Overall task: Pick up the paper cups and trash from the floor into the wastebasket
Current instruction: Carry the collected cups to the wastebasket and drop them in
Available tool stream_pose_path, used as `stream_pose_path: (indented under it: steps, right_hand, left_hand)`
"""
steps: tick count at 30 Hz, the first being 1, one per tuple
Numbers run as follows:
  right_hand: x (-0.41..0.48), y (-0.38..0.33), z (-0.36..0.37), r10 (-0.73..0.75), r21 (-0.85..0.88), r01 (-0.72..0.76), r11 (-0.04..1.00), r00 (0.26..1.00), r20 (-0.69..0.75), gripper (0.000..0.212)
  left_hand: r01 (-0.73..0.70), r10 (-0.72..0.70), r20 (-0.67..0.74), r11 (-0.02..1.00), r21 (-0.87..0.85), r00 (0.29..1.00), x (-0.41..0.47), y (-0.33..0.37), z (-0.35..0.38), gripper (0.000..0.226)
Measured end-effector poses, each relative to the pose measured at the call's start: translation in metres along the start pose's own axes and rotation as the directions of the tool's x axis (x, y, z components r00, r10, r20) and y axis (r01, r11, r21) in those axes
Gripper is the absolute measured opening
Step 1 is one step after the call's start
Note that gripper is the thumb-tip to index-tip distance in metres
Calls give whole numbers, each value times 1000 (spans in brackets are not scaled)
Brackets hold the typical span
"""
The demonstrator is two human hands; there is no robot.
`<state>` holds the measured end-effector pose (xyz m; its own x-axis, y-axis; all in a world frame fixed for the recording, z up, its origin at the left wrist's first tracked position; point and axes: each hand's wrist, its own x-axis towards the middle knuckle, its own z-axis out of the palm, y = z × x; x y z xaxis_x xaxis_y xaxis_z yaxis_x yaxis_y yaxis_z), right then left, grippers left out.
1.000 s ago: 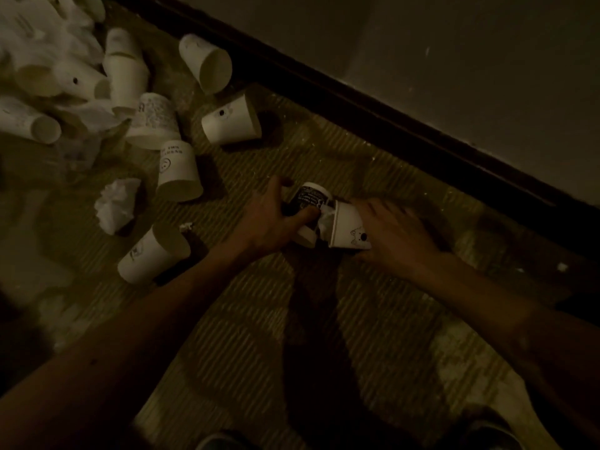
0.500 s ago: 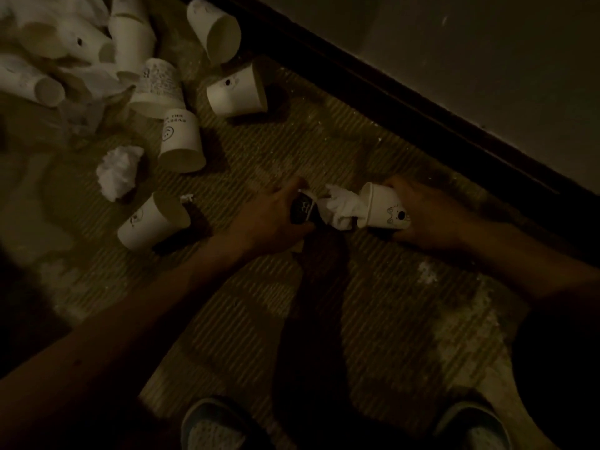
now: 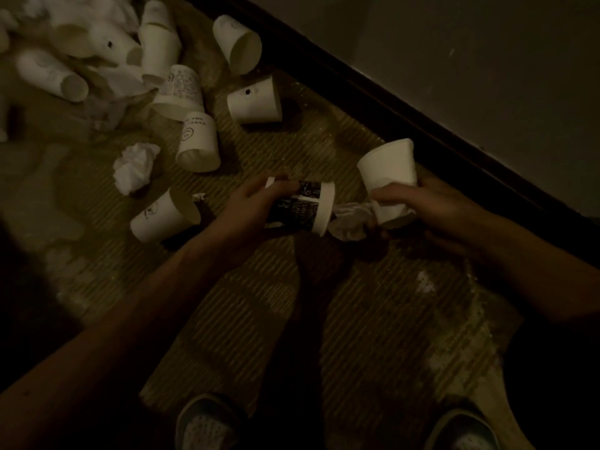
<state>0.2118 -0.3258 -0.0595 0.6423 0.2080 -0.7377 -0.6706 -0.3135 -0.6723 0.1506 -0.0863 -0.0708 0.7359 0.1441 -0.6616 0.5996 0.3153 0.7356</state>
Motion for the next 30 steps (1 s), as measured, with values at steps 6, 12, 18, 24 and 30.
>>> stream_pose_path:
  steps: [6, 12, 18, 24, 30]
  right_hand:
    - [-6, -5, 38, -64, 286, -9, 958, 967, 248, 41]
    - [-7, -4, 67, -128, 341, 11, 940, 938, 322, 35]
    - [10, 3, 97, -103, 102, 87, 991, 980, 167, 36]
    - [19, 6, 115, -132, 86, 121, 989, 980, 149, 33]
    - [26, 8, 130, -111, 30, 108, 994, 979, 170, 47]
  left_hand:
    - [-224, 229, -120, 973, 53, 966, -18, -19, -2, 41]
    - [-219, 259, -183, 952, 212, 948, -24, -33, -15, 38]
    - [-187, 218, -46, 912, 366, 975, -42, -31, -35, 41]
    - [-355, 573, -72, 597, 719, 817, -54, -4, -104, 28]
    - [-108, 435, -38, 307, 945, 899, -6, -8, -175, 93]
